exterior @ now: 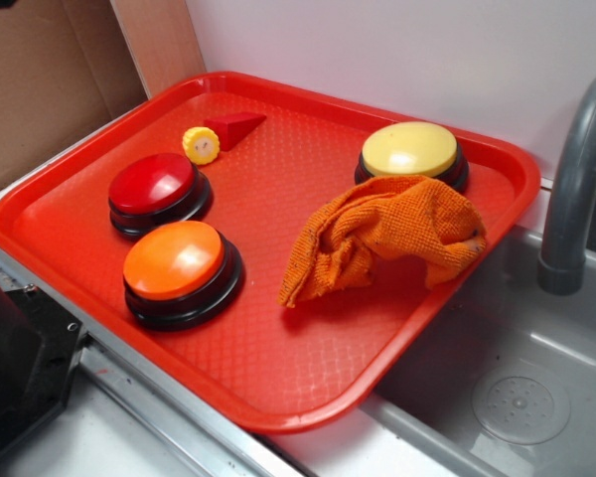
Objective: Push the orange button.
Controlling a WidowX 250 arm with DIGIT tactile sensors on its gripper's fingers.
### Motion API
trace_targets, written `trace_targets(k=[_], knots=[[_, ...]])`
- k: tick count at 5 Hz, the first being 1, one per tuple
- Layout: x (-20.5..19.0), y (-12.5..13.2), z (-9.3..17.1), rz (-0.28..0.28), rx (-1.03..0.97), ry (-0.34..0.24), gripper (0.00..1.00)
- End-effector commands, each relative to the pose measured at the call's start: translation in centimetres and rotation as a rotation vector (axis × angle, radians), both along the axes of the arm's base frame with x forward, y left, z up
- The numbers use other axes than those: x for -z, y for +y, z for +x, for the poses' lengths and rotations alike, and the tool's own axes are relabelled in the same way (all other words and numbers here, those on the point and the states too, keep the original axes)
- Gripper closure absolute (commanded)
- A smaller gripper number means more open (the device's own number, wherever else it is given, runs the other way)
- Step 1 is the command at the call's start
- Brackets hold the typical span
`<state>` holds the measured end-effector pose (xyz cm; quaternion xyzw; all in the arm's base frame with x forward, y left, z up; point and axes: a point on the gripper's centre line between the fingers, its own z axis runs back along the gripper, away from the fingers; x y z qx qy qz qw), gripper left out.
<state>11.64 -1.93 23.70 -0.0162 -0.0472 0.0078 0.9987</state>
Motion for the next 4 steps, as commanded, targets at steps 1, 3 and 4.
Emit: trace_targets(k=[1, 3, 4], knots=[[0.0, 0.0, 0.0, 0.0, 0.0, 0.0, 0.0], [2.6, 0.8, 1.6, 0.042, 0.104, 0.076, 0.0], [5.3, 1.2, 2.1, 0.066, 0.17, 0.033, 0.0]])
